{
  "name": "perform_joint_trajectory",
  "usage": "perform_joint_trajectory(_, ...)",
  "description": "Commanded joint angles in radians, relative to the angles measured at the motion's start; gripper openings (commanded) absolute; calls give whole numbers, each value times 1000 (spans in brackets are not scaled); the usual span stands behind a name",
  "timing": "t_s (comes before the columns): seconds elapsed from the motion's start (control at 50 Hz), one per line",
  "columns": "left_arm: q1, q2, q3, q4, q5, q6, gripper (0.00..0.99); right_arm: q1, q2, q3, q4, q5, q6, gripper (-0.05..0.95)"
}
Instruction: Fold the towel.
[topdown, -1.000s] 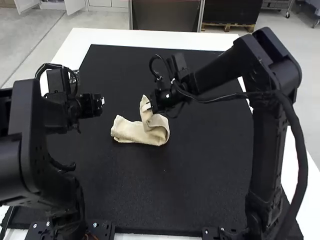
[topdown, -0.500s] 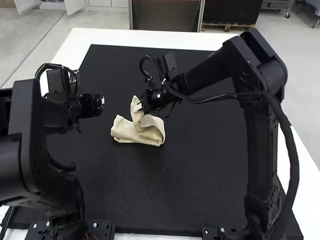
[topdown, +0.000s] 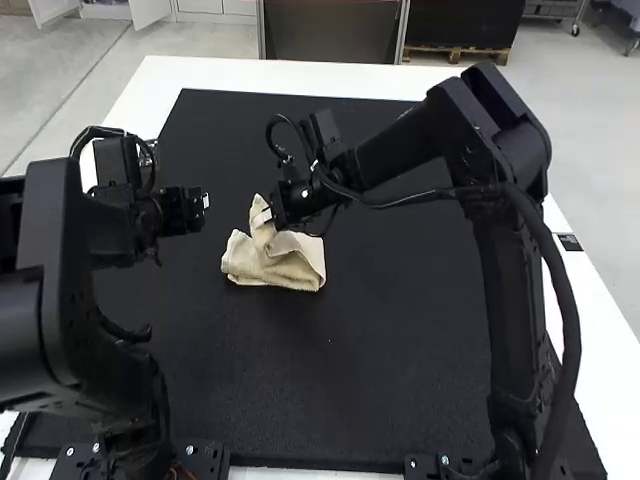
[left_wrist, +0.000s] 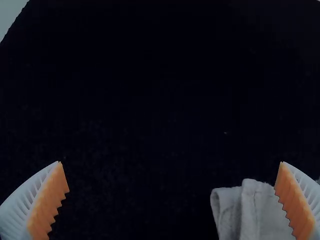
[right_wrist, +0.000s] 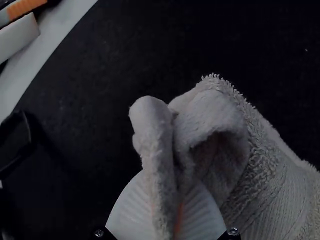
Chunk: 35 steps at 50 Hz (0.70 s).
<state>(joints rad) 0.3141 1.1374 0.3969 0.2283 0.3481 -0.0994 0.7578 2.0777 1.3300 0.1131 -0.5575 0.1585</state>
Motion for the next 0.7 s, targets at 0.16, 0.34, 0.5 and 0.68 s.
perform_joint_trajectory(0.16, 10, -24, -6, 9, 14, -10, 970, 37, 42, 71, 5, -18, 18, -20)
perform_joint_trajectory(0.34, 10, -24, -6, 9, 12, -10, 970, 40, 67, 95, 10, -18, 23, 11)
perform_joint_trajectory(0.5, 10, -24, -6, 11, 12, -10, 970, 40, 82, 121, 10, -18, 27, 244)
perform_joint_trajectory(0.68, 8, -24, -6, 13, 12, -10, 970, 34, 74, 138, 7, -55, 47, 518)
